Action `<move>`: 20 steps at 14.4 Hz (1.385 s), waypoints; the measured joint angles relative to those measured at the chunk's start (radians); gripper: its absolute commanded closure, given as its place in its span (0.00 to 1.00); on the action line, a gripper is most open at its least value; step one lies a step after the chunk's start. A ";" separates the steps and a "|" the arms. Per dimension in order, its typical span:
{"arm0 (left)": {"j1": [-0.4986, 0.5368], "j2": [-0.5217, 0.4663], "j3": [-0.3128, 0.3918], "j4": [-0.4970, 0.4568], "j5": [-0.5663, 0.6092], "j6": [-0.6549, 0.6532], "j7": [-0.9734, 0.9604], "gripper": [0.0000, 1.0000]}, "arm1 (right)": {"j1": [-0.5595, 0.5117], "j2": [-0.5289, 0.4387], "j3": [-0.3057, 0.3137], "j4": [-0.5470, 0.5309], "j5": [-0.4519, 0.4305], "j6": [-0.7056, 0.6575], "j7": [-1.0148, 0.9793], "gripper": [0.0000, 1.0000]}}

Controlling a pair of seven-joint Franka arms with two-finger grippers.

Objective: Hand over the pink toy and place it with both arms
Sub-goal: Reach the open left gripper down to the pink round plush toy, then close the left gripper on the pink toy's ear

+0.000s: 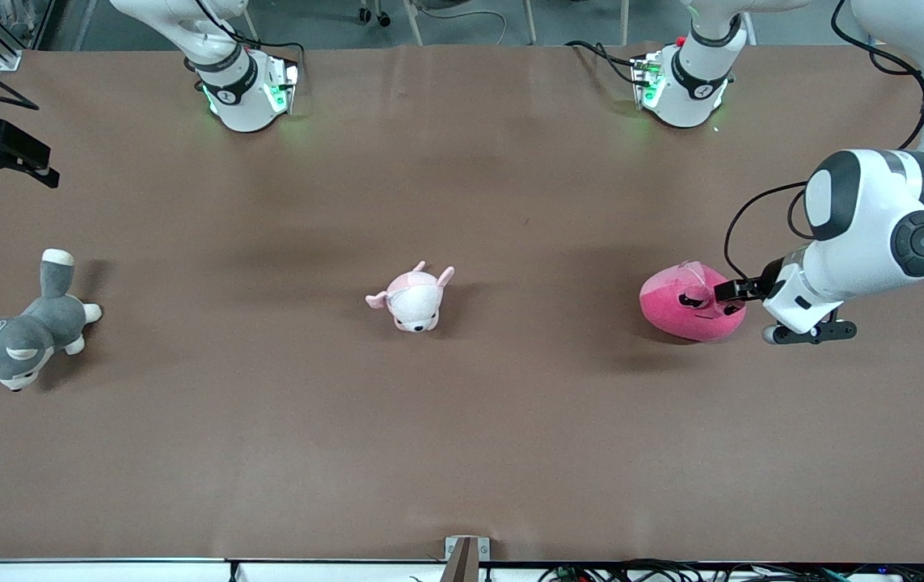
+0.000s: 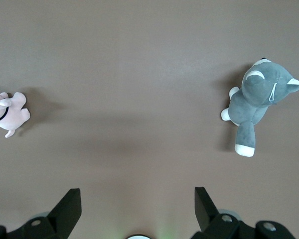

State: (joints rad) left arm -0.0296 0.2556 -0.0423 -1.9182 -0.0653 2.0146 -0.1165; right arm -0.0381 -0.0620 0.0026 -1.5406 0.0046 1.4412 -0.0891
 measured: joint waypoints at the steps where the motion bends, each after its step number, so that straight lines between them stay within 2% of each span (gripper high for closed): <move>1: 0.000 0.005 0.000 0.000 -0.007 0.009 0.000 0.14 | 0.000 0.000 0.000 0.000 0.000 0.000 0.000 0.00; 7: 0.000 0.023 0.000 -0.002 -0.017 0.026 -0.001 0.45 | 0.000 0.000 0.000 0.000 0.000 0.000 0.000 0.00; 10: 0.000 0.026 0.000 -0.007 -0.017 0.026 -0.012 0.72 | 0.000 0.000 0.000 0.000 0.000 0.000 0.000 0.00; 12: 0.000 0.026 0.000 -0.008 -0.017 0.026 -0.029 0.83 | 0.000 0.000 0.000 0.000 0.000 0.000 0.000 0.00; 15: -0.008 0.024 -0.003 -0.006 -0.017 0.024 -0.062 0.89 | 0.000 0.000 0.000 0.000 0.000 0.000 0.000 0.00; 17: -0.024 0.016 -0.012 0.009 -0.018 0.004 -0.132 0.89 | 0.000 0.000 0.000 0.000 0.000 0.000 0.000 0.00; 20: -0.039 -0.003 -0.071 0.090 -0.018 -0.114 -0.252 0.89 | 0.000 0.000 0.000 0.000 0.000 0.000 0.000 0.00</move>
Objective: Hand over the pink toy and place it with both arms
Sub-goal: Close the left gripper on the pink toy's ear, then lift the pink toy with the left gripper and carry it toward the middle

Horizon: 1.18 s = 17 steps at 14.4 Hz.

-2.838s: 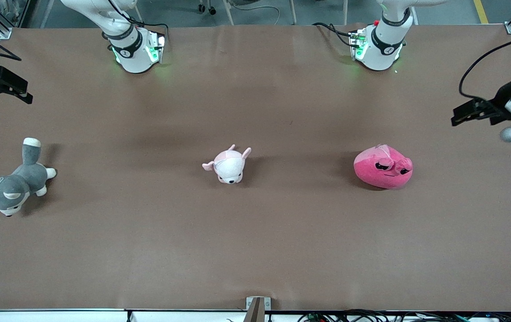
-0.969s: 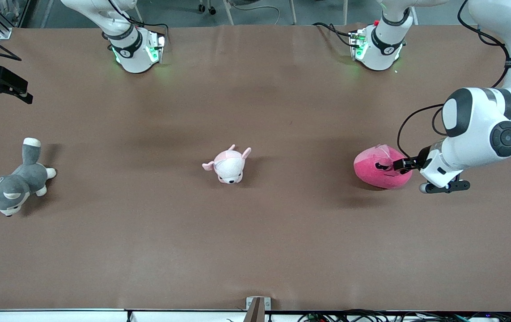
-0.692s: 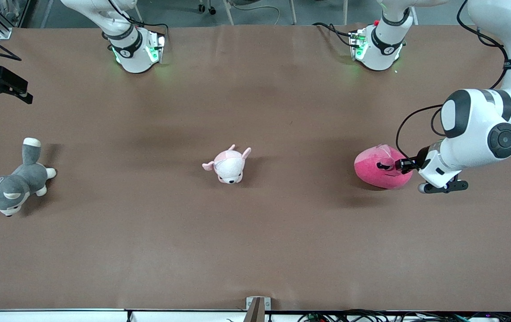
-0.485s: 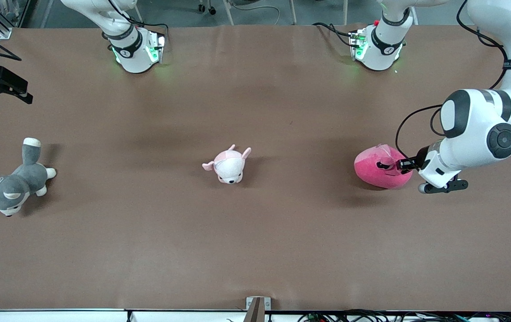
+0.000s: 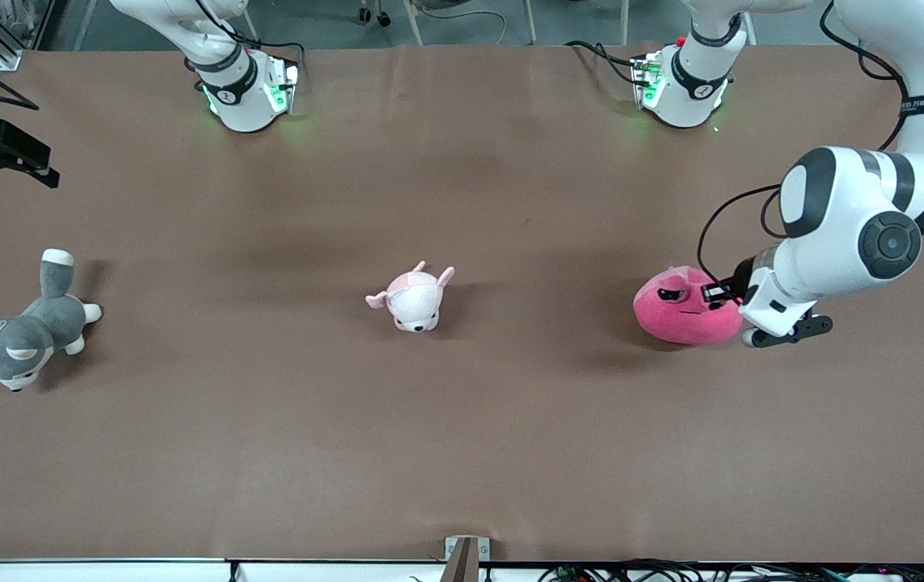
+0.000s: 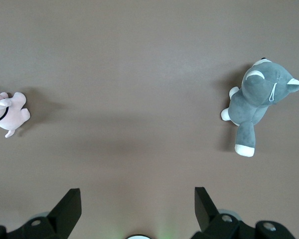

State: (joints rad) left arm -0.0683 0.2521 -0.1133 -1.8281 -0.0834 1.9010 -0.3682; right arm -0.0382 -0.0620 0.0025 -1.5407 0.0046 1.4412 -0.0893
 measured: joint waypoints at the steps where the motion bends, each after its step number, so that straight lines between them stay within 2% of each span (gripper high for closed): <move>1: -0.001 -0.006 -0.024 0.039 -0.001 -0.048 -0.039 0.89 | 0.000 0.000 0.000 0.000 0.000 0.000 0.000 0.00; 6: -0.009 -0.021 -0.171 0.271 -0.066 -0.226 -0.286 0.89 | 0.000 0.000 -0.001 0.000 0.000 0.000 -0.001 0.00; 10: -0.036 -0.021 -0.299 0.408 -0.108 -0.257 -0.523 0.89 | -0.030 0.000 -0.004 0.011 0.000 0.002 -0.002 0.00; 14: -0.181 0.002 -0.323 0.473 -0.110 -0.204 -0.699 0.89 | -0.046 0.016 -0.005 0.015 0.000 0.021 -0.006 0.00; 17: -0.277 0.036 -0.324 0.479 -0.110 -0.099 -0.789 0.89 | -0.049 0.108 -0.005 0.009 0.000 0.052 -0.006 0.00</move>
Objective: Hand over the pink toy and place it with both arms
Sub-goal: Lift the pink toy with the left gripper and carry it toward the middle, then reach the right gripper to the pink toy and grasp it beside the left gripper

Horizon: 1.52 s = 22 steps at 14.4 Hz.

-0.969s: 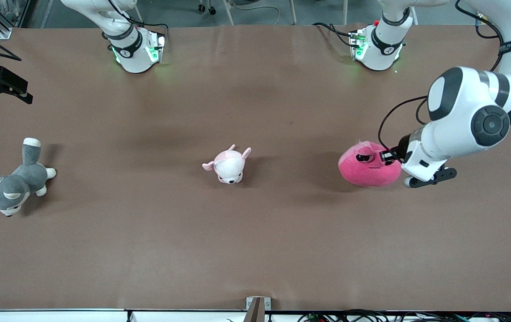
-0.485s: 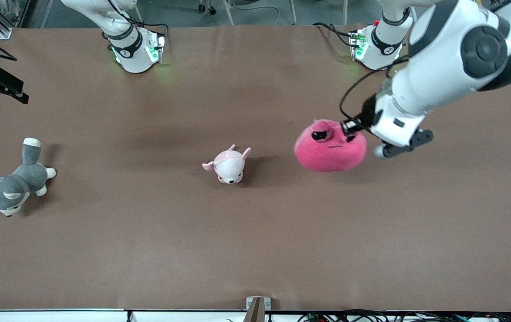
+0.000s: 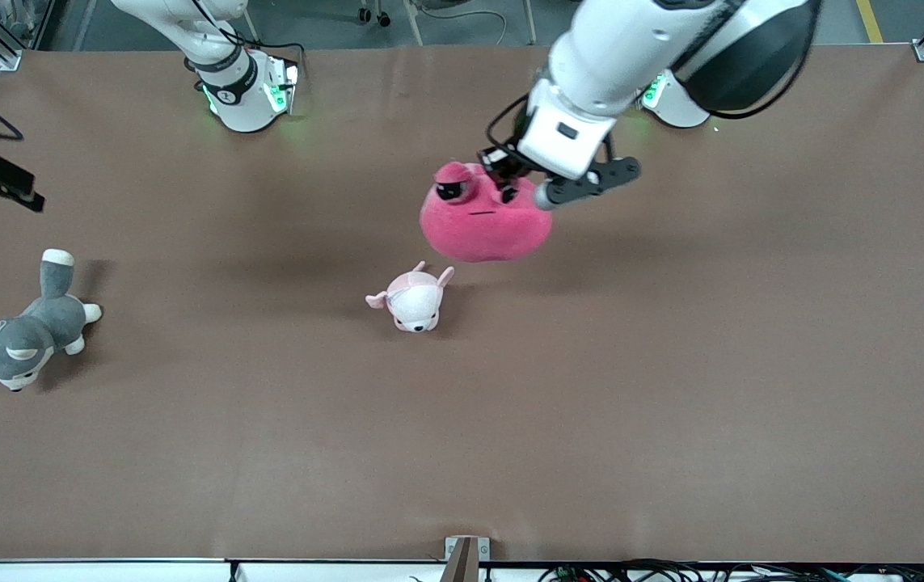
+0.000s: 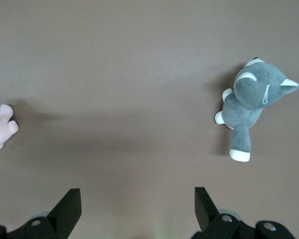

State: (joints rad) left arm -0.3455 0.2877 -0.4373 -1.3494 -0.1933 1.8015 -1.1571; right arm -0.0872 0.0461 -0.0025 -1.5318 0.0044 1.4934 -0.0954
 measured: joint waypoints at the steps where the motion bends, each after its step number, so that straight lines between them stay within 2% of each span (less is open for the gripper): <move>1: -0.030 0.015 0.000 0.001 0.000 0.048 -0.027 0.89 | -0.003 0.044 0.000 0.000 -0.001 0.010 0.000 0.00; 4: -0.108 0.049 0.001 0.004 0.000 0.163 -0.075 0.89 | -0.008 0.120 -0.001 0.004 -0.002 0.023 0.050 0.00; 9: -0.198 0.065 0.004 0.009 0.000 0.222 -0.118 0.89 | 0.036 0.105 0.022 0.003 0.037 -0.018 0.440 0.00; 13: -0.207 0.070 0.005 0.010 0.000 0.222 -0.123 0.89 | 0.152 0.041 0.029 -0.044 0.112 -0.028 0.786 0.00; 17: -0.208 0.071 0.006 0.014 0.000 0.222 -0.126 0.89 | 0.327 -0.025 0.034 -0.079 0.142 -0.027 1.203 0.00; 22: -0.208 0.071 0.007 0.016 0.000 0.222 -0.126 0.89 | 0.485 -0.033 0.035 -0.086 0.194 0.022 1.483 0.00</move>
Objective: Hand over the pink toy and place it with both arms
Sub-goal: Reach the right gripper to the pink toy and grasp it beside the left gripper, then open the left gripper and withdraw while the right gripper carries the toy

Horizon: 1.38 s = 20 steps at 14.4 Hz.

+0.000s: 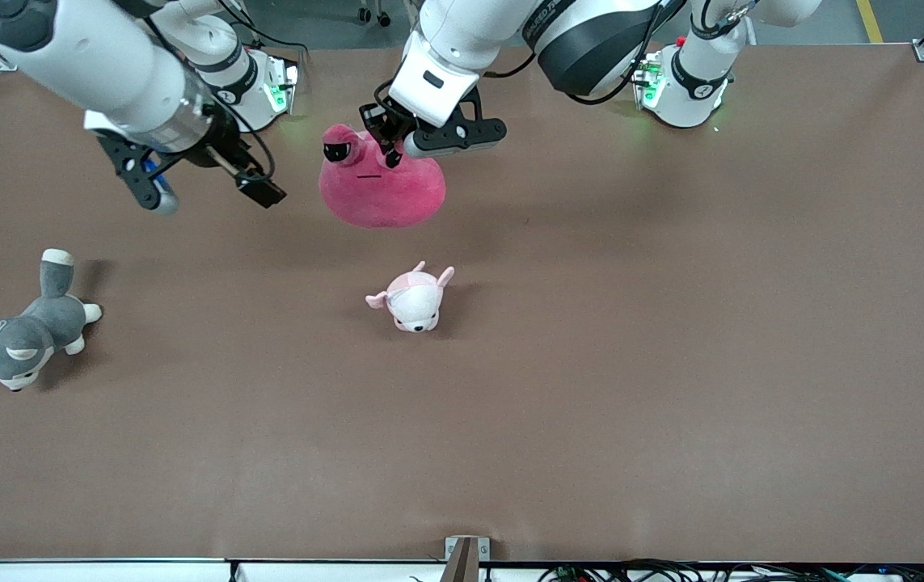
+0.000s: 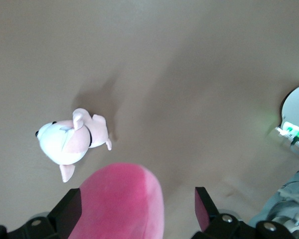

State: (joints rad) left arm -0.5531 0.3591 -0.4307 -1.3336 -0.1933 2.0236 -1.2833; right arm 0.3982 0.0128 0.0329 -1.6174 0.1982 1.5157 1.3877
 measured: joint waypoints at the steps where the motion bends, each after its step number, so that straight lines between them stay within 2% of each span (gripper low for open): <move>1: 0.000 0.000 0.000 0.000 0.000 0.000 0.000 0.89 | 0.020 -0.002 0.000 0.000 0.002 0.010 0.031 0.00; 4: 0.000 0.000 0.001 0.000 0.000 0.000 0.000 0.89 | 0.078 -0.003 -0.001 -0.001 0.005 0.044 0.123 0.00; 6: 0.000 0.000 0.001 0.001 0.000 0.000 0.000 0.89 | 0.115 -0.003 -0.001 -0.002 0.005 0.064 0.173 0.07; 7: 0.000 0.000 0.001 0.001 0.000 0.000 0.000 0.89 | 0.129 -0.003 -0.001 -0.003 0.005 0.072 0.192 0.13; 9: 0.000 0.000 0.001 0.001 0.000 0.000 0.000 0.89 | 0.145 -0.003 -0.001 -0.003 0.006 0.078 0.206 0.33; 14: 0.000 0.000 0.002 0.001 0.000 0.000 0.000 0.89 | 0.150 -0.003 -0.004 -0.003 0.044 0.080 0.210 0.95; 15: 0.000 0.000 0.002 0.001 0.000 0.000 0.000 0.89 | 0.150 -0.003 -0.005 -0.003 0.053 0.080 0.210 0.99; 20: 0.000 0.000 0.002 0.001 0.000 0.000 0.000 0.89 | 0.150 -0.004 -0.014 -0.003 0.056 0.085 0.211 1.00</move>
State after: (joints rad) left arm -0.5530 0.3593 -0.4291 -1.3331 -0.1932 2.0236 -1.2834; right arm 0.5483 0.0090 0.0191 -1.6203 0.2544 1.6010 1.5987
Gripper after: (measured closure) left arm 0.885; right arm 0.890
